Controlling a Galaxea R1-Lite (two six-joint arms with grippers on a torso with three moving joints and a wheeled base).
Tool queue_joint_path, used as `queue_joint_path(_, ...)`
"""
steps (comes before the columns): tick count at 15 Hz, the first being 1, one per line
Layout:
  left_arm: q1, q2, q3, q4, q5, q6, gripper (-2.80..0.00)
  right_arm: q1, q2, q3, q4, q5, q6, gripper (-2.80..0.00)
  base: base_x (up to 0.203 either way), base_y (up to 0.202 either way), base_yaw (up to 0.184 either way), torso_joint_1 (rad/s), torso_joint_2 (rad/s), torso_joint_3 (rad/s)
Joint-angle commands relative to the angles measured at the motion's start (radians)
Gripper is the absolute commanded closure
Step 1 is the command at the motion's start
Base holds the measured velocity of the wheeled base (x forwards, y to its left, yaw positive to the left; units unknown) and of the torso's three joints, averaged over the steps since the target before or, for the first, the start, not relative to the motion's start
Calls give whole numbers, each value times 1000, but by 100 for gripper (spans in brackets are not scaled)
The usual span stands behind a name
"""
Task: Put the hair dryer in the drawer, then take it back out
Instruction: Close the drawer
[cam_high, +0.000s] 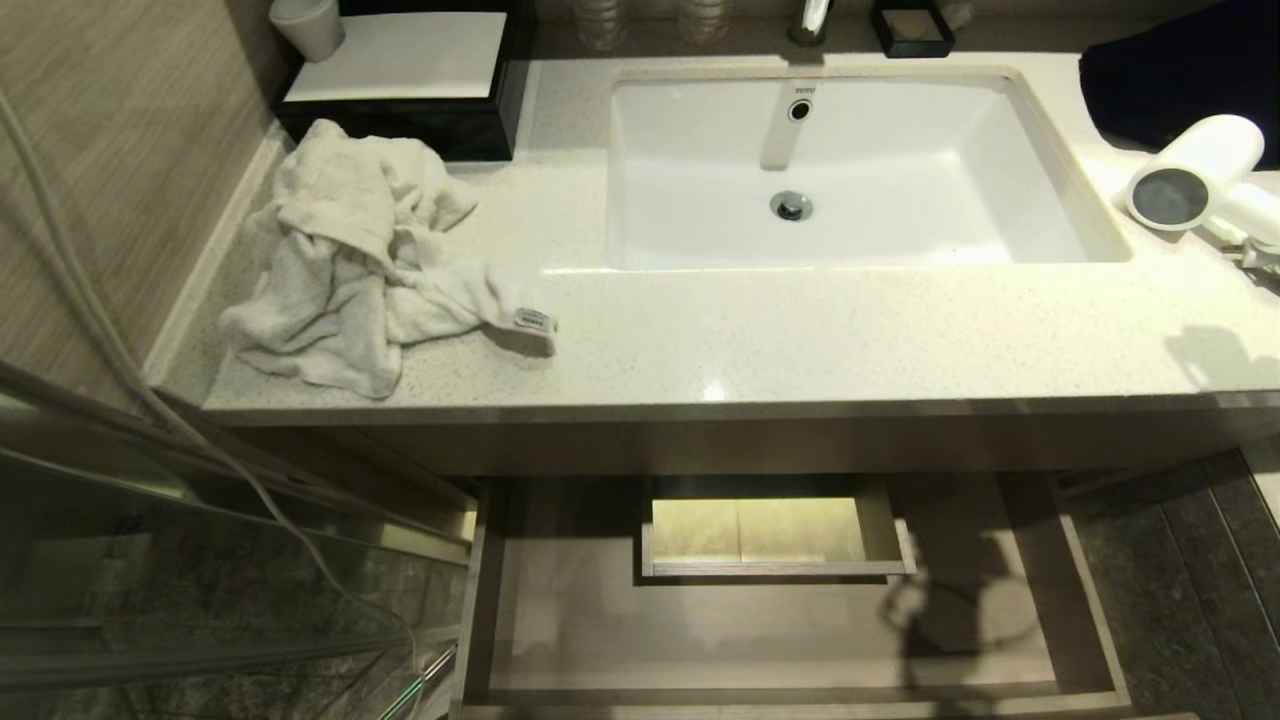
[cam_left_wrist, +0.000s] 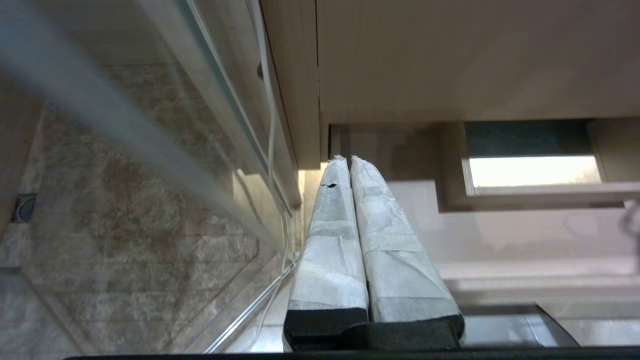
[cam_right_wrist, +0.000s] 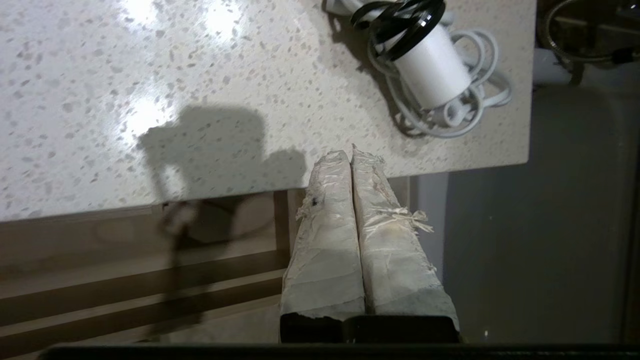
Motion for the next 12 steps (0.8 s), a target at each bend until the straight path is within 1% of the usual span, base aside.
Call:
queue_joint_path(1,0,-1,0,-1,0,0,0,18,-24,33,-7,1,17,0,0,0,0,-300,56,-227)
queue_joint_path(5,0,-2,-1,-1,0,0,0,18,-82,101,-9,1,22,0,0,0,0,-287,25,-257)
queue_joint_path(8,0,-2,-1,-1,0,0,0,20,-115,183,-33,2,24,0,0,0,0,-257,-15,-282)
queue_joint_path(12,0,-2,0,-1,0,0,0,49,-137,226,-33,2,23,0,0,0,0,-234,-64,-298)
